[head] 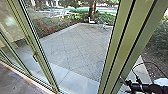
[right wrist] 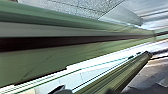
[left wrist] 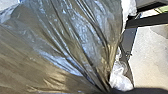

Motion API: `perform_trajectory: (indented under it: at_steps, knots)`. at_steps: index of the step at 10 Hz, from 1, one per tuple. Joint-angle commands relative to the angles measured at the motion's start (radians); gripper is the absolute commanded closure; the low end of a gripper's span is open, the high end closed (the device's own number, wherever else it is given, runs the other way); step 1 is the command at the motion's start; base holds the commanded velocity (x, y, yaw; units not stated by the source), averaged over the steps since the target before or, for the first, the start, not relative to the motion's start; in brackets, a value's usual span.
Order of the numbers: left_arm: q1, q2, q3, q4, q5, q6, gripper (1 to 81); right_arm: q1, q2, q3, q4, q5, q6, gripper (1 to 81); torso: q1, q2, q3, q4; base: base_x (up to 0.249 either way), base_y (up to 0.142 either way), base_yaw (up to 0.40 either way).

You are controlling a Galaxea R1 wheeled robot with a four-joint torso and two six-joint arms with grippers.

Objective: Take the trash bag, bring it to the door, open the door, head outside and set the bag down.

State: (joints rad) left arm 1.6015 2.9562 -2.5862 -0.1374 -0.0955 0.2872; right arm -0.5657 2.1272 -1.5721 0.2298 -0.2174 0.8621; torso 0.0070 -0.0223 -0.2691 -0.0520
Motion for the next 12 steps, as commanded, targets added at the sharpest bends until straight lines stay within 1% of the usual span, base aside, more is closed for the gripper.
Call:
perform_trajectory:
  at_steps: [1, 2, 5, 7, 8, 12]
  knots:
    - [0.018, -0.006, 0.008, 0.009, 0.079, 0.006, 81.1, 0.15, -0.134, -0.018, 0.014, -0.019, 0.041, 1.0, 0.0, 0.0, 0.0, 0.0, 0.0, 0.0, 0.0]
    - [0.019, -0.006, 0.008, 0.009, 0.079, 0.007, 81.1, 0.172, -0.151, -0.009, 0.01, -0.023, 0.04, 1.0, 0.0, 0.0, 0.0, 0.0, 0.0, 0.0, 0.0]
    - [0.022, 0.0, 0.008, 0.01, 0.079, 0.009, 81.1, 0.247, -0.217, 0.052, -0.033, -0.043, 0.044, 1.0, 0.0, 0.001, -0.001, 0.0, 0.0, 0.0, 0.0]
    - [0.021, 0.005, 0.008, 0.01, 0.079, 0.009, 81.1, 0.287, -0.273, 0.097, -0.052, -0.057, 0.044, 1.0, 0.0, 0.001, -0.001, 0.0, 0.0, 0.0, 0.0]
    - [0.022, 0.005, 0.008, 0.01, 0.079, 0.009, 81.1, 0.313, -0.292, 0.113, -0.061, -0.095, 0.046, 1.0, 0.0, 0.001, -0.001, 0.001, 0.0, 0.0, 0.0]
    - [0.025, 0.006, 0.008, 0.01, 0.079, 0.009, 81.1, 0.402, -0.355, 0.179, -0.104, -0.128, 0.046, 1.0, 0.0, 0.001, -0.002, 0.001, 0.0, 0.0, 0.0]
